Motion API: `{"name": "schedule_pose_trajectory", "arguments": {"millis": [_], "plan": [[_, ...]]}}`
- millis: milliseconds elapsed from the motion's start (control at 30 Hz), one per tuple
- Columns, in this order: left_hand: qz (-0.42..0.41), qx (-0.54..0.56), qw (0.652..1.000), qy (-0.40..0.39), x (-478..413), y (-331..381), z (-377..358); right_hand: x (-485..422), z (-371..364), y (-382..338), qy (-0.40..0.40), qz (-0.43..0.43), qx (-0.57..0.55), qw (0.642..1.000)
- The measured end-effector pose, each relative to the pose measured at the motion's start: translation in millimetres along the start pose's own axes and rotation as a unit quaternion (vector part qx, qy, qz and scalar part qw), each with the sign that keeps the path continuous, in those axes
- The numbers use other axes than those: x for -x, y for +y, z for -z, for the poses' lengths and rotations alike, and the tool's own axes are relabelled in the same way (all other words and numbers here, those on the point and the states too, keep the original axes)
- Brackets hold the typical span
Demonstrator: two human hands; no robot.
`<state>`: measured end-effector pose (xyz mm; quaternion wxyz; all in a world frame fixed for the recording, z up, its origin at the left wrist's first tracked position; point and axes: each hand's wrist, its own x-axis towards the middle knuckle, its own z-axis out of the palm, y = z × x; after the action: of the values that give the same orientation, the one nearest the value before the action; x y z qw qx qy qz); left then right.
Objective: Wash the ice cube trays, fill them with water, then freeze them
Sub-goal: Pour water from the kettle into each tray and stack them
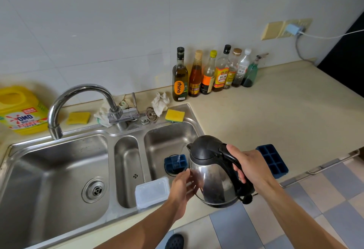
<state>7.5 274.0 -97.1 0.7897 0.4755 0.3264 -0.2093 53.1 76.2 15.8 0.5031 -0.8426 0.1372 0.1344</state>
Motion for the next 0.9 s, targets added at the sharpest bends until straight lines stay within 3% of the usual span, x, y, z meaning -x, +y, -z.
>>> {"name": "schedule_pose_trajectory", "arguments": {"millis": [900], "plan": [[-0.013,-0.033,0.999,-0.019,0.2,-0.2,-6.9,5.1,8.9,2.6,0.014,-0.016,-0.023,1.0]]}}
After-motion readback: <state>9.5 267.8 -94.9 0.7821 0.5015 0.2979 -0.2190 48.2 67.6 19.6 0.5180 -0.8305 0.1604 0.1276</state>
